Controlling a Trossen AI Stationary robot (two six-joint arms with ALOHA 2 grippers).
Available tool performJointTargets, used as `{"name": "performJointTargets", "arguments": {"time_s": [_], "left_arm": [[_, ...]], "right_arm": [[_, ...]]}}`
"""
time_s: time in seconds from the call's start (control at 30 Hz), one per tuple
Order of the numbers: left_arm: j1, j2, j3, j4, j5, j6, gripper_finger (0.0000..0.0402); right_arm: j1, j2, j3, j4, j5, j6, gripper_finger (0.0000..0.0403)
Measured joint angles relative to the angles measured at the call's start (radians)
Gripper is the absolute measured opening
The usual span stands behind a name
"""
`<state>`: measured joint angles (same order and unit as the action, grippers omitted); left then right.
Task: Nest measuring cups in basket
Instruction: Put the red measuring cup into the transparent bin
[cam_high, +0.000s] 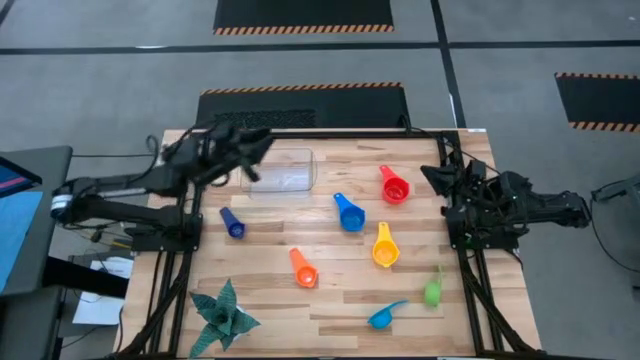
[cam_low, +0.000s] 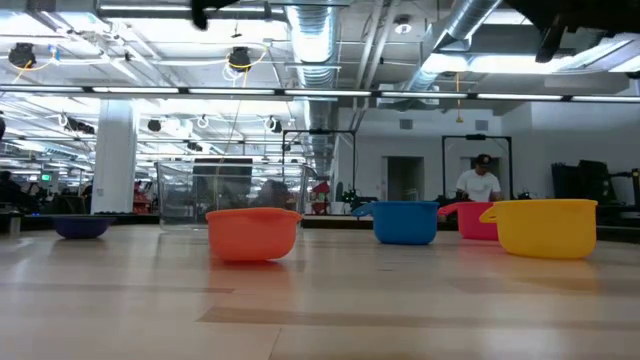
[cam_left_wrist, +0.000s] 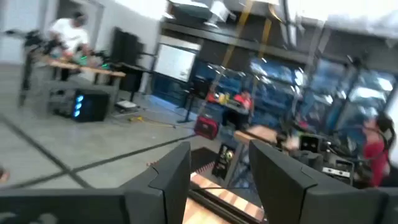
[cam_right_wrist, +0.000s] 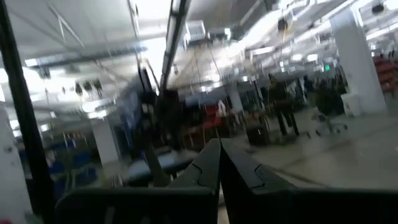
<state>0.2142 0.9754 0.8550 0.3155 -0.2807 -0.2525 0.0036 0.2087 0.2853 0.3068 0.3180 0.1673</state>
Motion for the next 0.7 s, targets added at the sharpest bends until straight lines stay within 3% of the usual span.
{"name": "performJointTargets", "arguments": {"time_s": [0.17, 0.37, 0.7], "left_arm": [[0.037, 0.261, 0.285, -0.112, 0.156, 0.091, 0.0153], [0.075, 0.543, 0.622, -0.327, 0.28, 0.17, 0.0153], [0.049, 0.941, 1.064, -0.637, 0.355, 0.29, 0.0153]], "right_arm": [[0.0, 0.021, 0.086, -0.277, -0.001, 0.059, 0.0033], [0.0, 0.02, 0.172, -0.627, 0.003, 0.242, 0.0033], [0.005, 0.02, 0.194, -0.999, -0.009, 0.526, 0.0033]]}}
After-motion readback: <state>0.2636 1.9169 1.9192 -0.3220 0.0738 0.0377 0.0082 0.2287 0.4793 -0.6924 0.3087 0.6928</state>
